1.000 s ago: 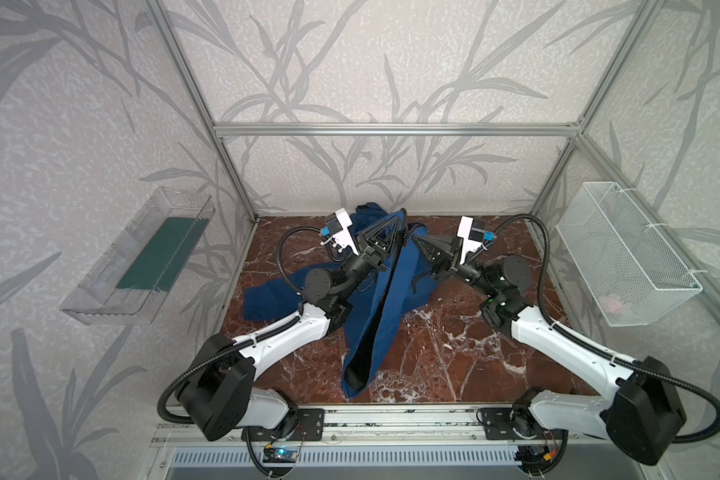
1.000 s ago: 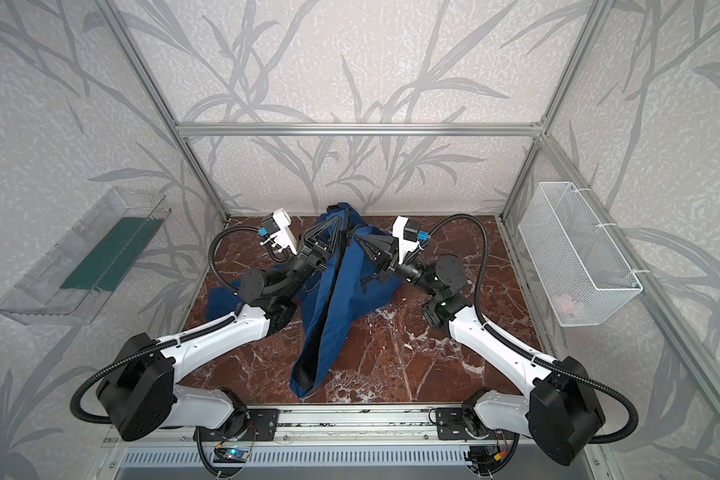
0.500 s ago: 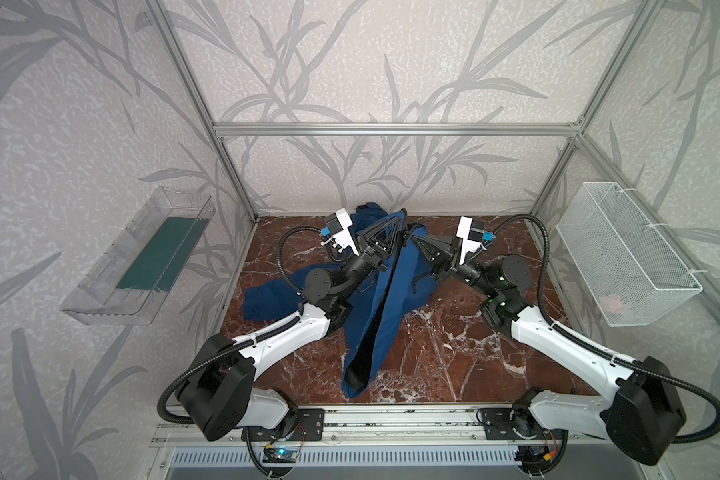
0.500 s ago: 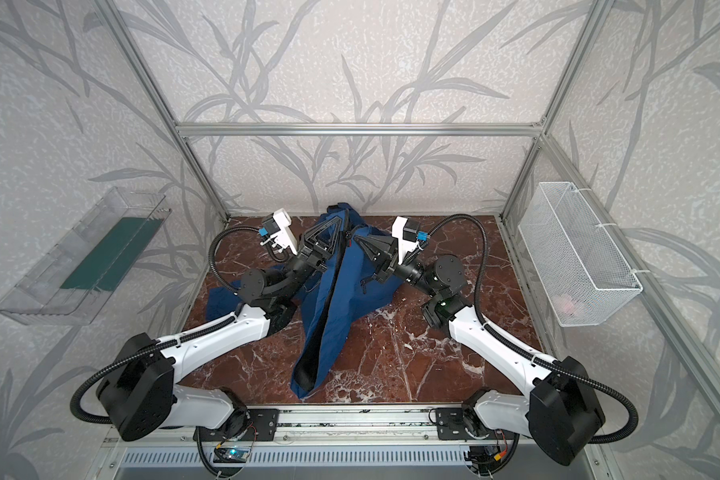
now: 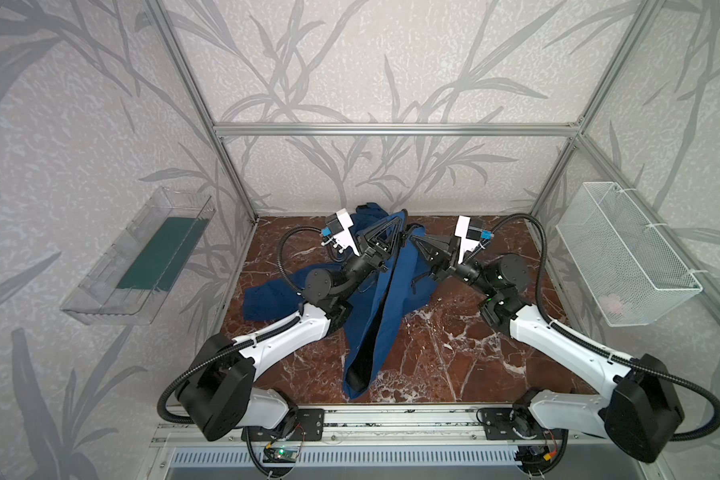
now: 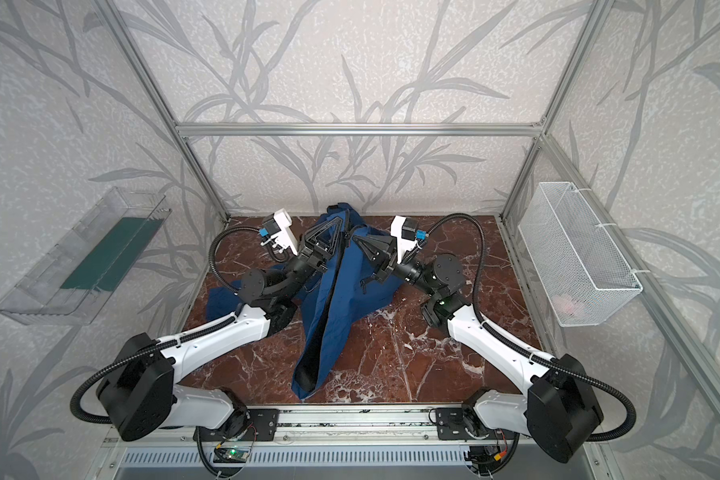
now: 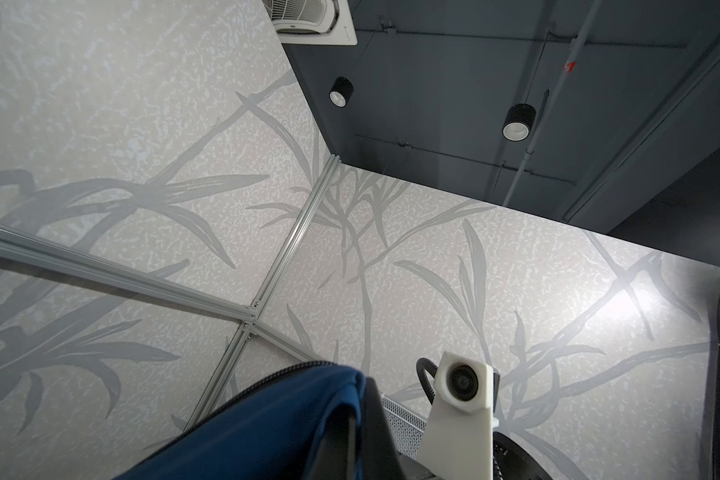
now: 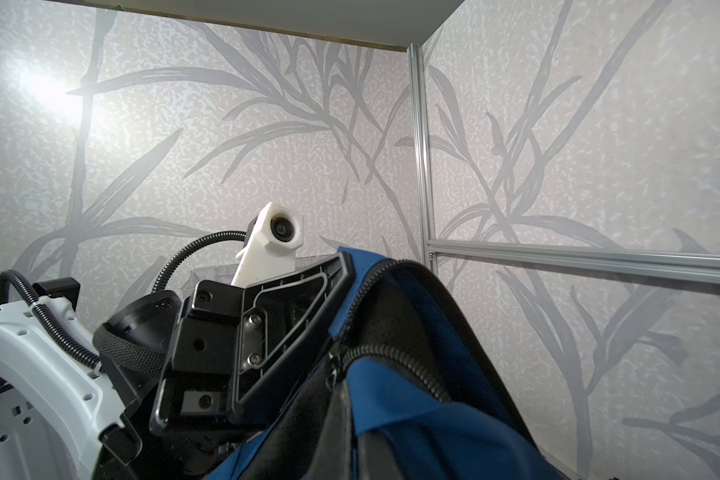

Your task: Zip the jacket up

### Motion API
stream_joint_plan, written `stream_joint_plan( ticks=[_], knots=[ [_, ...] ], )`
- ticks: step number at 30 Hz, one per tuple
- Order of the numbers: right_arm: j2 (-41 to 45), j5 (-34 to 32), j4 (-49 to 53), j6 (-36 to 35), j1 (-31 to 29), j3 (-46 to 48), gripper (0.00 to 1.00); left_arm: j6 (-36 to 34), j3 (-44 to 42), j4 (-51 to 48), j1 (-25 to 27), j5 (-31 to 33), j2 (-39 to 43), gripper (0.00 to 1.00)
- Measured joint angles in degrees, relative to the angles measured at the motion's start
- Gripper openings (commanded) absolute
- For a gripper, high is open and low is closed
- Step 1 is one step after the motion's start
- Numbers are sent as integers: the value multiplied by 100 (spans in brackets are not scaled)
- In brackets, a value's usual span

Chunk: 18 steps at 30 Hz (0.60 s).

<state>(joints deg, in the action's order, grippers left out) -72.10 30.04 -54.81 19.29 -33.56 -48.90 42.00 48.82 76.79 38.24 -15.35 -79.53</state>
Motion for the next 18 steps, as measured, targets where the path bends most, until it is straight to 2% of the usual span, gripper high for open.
stream_joint_plan(
  ticks=[18],
  knots=[
    [-2,9,-15,140,20,-85,0,-142,-15,2,0,-42,4,0]
  ],
)
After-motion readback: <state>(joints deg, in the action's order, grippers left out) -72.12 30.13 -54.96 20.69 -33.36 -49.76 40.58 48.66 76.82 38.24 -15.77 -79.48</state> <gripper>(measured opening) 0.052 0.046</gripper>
